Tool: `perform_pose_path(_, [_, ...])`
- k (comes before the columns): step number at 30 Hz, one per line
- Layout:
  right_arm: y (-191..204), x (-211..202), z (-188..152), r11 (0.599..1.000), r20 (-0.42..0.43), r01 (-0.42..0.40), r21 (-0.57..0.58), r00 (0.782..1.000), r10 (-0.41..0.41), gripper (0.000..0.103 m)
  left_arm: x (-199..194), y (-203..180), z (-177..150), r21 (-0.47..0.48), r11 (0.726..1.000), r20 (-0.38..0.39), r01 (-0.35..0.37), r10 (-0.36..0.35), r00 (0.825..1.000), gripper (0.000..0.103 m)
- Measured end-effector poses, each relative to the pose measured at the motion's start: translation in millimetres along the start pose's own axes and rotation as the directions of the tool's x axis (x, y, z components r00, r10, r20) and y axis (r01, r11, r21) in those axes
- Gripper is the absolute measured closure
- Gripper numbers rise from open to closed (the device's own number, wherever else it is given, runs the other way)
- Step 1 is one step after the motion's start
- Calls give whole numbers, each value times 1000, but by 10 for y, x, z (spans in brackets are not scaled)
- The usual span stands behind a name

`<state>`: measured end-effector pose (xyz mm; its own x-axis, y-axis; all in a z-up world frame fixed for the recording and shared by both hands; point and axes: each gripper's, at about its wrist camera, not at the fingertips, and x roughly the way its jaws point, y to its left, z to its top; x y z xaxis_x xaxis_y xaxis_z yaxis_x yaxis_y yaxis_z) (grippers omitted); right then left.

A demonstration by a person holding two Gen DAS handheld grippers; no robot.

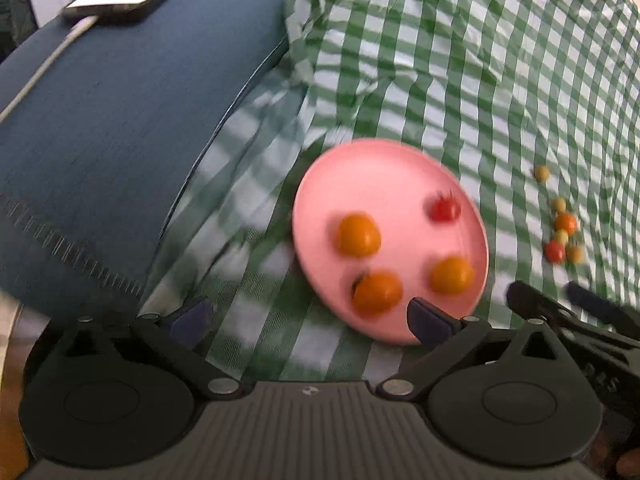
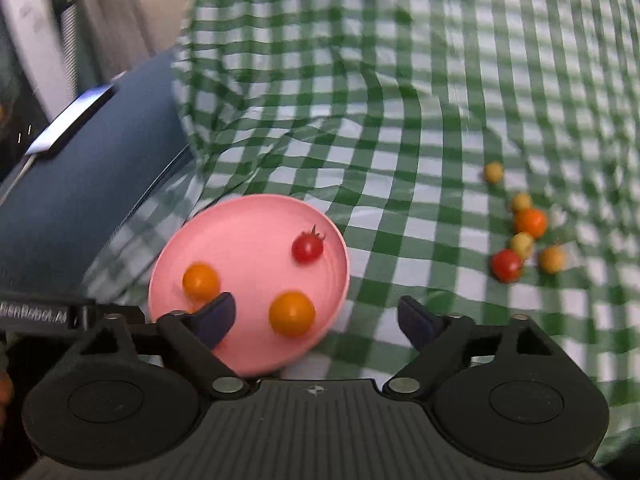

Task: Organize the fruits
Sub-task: 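Lower the tangerine and the cherry tomato onto the plate and open both grippers, then lift both tools away from the pink plate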

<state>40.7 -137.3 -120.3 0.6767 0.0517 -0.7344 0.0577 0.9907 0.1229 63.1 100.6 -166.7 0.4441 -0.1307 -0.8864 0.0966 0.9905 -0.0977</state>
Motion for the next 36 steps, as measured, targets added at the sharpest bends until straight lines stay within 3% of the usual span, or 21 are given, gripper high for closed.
perform_pose_path(3, [90,-272,-156,998,24,28,-56,999,-27,6,-167,12,-195,-17,1000,22,-23,24,999,0])
perform_pose_path(12, [127,-847,-262,999,144,15,-39,990,-9,4,-703,-204,-488,39,999,126,-10,5,992,0])
perform_pose_path(21, [175,-1364,-379,999,275,13,-47,961,0,4,-1138,-307,-715,48,998,221,-35,23,975,0])
perform_pose_path(36, [240,-1647,-504,999,318,25,-47,948,-9,3,-1424,-206,-882,14,999,274,-39,33,961,0])
